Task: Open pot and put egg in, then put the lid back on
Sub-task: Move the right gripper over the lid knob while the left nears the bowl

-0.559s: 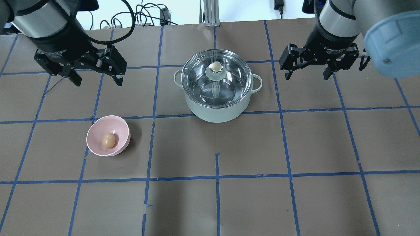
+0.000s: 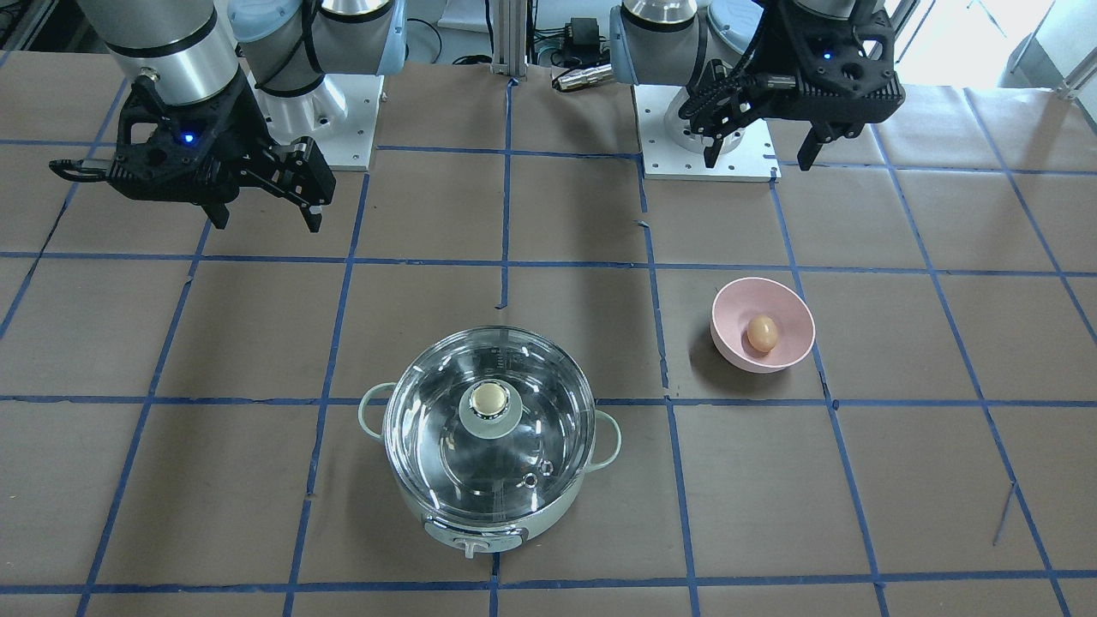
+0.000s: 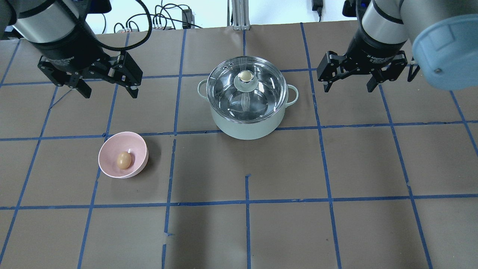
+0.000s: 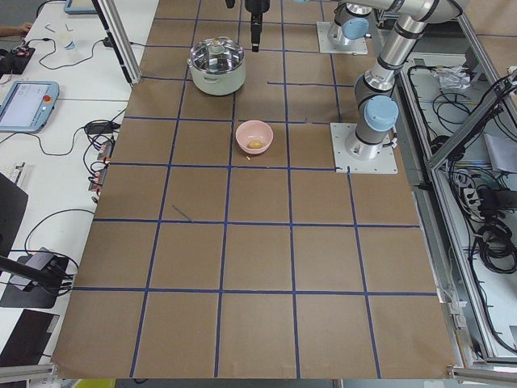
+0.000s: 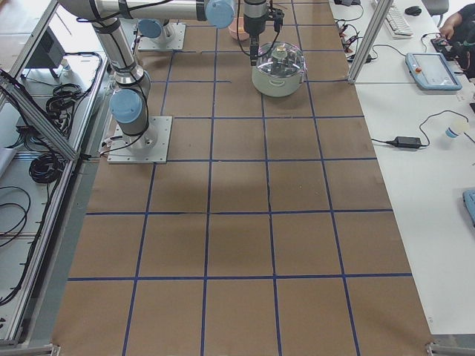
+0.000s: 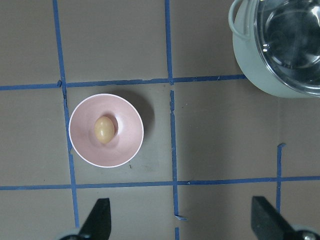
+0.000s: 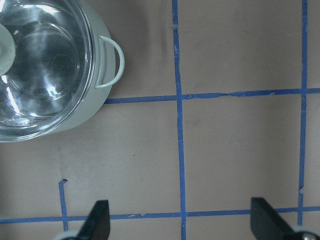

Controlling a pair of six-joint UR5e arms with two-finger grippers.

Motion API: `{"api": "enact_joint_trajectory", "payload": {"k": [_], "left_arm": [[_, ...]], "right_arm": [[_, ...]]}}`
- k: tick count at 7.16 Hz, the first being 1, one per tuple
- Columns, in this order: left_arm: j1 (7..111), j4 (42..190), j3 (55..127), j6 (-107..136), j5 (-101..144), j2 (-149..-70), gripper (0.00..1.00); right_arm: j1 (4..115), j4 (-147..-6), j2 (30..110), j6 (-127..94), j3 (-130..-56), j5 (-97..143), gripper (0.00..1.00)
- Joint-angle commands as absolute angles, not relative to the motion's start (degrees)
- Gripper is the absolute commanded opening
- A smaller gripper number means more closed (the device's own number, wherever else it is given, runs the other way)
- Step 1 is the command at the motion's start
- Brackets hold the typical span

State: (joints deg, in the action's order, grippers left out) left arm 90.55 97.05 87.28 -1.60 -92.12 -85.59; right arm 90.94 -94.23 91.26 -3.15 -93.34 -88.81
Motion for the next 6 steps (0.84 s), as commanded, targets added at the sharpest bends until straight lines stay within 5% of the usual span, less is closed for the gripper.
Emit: {"api": "enact_joint_trajectory", "payload": {"k": [1,3,6], "left_arm": [[88.3,96.9,91.3,-4.4,-92.5,-85.8,1.00],[86.3,96.9,92.5,-4.6,-92.1,-85.8,1.00],[86.7,96.5,92.1,-4.3,-92.2,-85.9,1.00]], "right_arm": [[91.3,-94.6,91.0,-3.2,-93.3,-88.9,1.00],[91.8,-96.9,90.6,-3.4,-93.2,-88.8,1.00],[102.9,-108.1,80.1,-14.5,-87.7,-89.0,1.00]]}}
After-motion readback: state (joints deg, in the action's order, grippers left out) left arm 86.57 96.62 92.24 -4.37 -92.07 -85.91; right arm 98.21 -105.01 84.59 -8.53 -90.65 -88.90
